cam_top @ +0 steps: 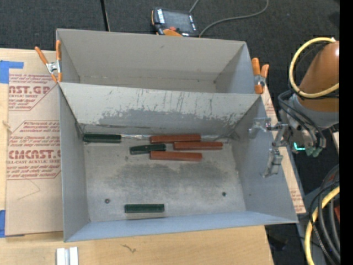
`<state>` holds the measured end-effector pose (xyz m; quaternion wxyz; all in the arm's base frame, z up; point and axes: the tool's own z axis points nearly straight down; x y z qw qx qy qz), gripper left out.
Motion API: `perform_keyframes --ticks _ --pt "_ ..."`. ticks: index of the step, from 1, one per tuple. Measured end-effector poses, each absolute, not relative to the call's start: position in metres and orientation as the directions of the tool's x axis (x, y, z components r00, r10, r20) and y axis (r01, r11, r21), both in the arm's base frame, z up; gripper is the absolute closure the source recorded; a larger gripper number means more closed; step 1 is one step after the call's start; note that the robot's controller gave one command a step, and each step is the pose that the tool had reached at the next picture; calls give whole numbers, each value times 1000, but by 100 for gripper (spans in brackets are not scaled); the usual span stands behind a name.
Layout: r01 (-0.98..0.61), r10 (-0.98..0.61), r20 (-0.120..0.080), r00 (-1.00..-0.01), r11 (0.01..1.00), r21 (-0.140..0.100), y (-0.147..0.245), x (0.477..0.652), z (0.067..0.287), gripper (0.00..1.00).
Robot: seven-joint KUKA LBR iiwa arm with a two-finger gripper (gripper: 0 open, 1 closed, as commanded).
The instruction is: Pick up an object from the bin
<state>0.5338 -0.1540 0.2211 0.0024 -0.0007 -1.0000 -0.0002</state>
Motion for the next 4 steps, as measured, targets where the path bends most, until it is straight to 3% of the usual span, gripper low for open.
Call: perform_keyframes --ticks 1,2,3,4 --pt "92 92 5 -996 996 3 -96 565 86 0" --pt "75 75 -8 -997 997 -2 -118 569 145 0" --pt "169 169 4 -986 986 3 -45 569 76 0" --pt "172 172 -1 -985 985 0 -50 570 80 100"
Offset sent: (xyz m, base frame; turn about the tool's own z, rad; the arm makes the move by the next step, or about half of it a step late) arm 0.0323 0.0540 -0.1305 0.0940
